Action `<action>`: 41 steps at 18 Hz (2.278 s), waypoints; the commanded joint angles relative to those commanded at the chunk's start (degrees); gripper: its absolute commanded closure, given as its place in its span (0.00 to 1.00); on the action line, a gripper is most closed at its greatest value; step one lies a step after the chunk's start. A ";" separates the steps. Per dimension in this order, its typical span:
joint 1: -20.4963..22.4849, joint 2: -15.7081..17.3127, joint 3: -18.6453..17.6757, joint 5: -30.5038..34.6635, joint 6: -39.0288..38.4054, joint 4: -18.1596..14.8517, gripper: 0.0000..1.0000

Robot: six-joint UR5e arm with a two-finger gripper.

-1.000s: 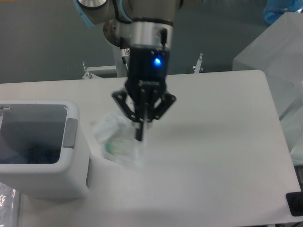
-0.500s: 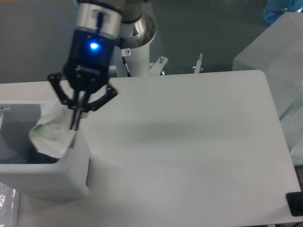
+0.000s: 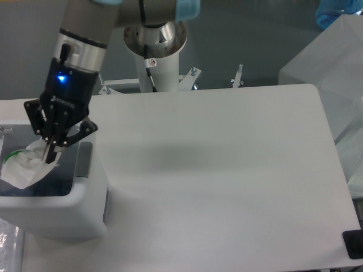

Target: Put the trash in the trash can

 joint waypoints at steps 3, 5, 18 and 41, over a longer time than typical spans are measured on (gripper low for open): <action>-0.35 -1.06 -0.27 0.00 0.09 0.96 0.39; -0.35 -1.06 0.69 0.09 0.00 1.58 0.00; 9.92 -0.61 5.09 7.37 -0.71 1.67 0.00; 26.89 -4.05 11.77 19.51 37.53 -11.69 0.00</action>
